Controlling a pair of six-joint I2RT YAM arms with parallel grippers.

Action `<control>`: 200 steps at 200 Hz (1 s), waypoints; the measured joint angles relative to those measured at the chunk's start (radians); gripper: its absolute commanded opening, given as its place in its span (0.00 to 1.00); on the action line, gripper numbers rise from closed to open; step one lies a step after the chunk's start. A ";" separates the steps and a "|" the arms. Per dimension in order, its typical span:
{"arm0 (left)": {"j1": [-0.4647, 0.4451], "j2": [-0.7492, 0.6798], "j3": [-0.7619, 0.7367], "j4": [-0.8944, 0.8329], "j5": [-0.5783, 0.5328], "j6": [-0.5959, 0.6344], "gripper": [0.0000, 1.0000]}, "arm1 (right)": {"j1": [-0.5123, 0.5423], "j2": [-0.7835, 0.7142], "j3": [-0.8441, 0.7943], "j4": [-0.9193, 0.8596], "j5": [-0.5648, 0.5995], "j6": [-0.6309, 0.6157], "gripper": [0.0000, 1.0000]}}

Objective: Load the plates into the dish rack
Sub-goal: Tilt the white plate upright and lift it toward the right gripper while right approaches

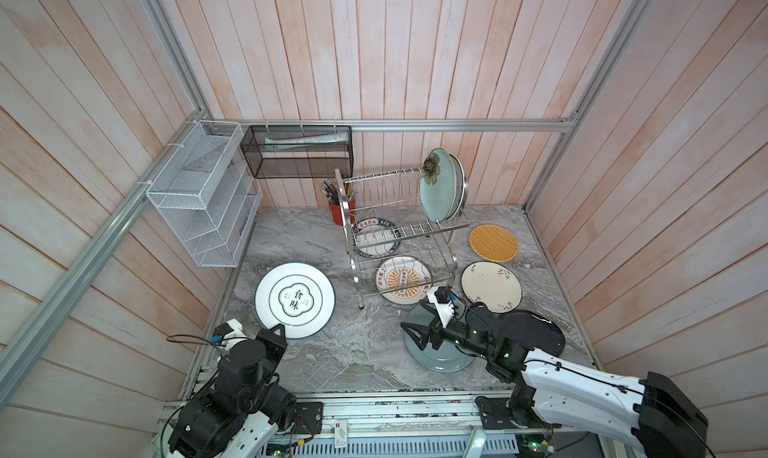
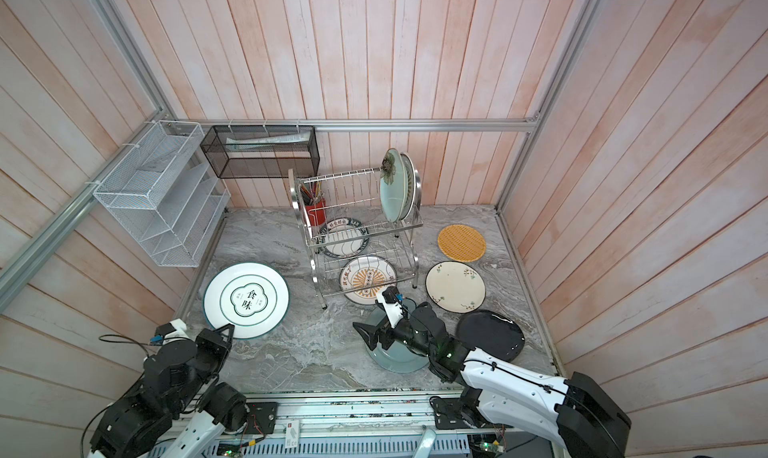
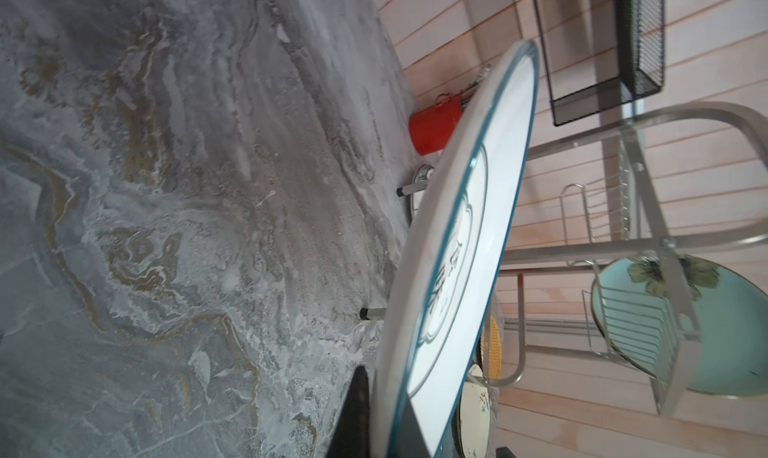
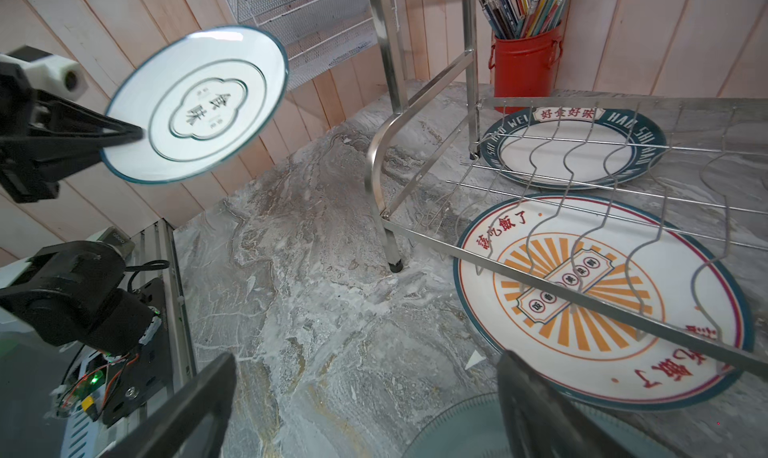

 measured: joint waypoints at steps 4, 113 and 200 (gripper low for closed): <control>0.000 0.013 0.011 0.013 0.014 0.028 0.00 | -0.008 0.004 0.000 -0.002 0.001 0.003 0.98; 0.000 0.563 -0.031 0.537 0.755 0.510 0.00 | -0.466 -0.114 0.065 -0.280 -0.103 0.255 0.98; 0.000 1.032 0.134 0.723 1.023 0.679 0.00 | -0.584 -0.291 0.103 -0.447 -0.289 0.335 0.97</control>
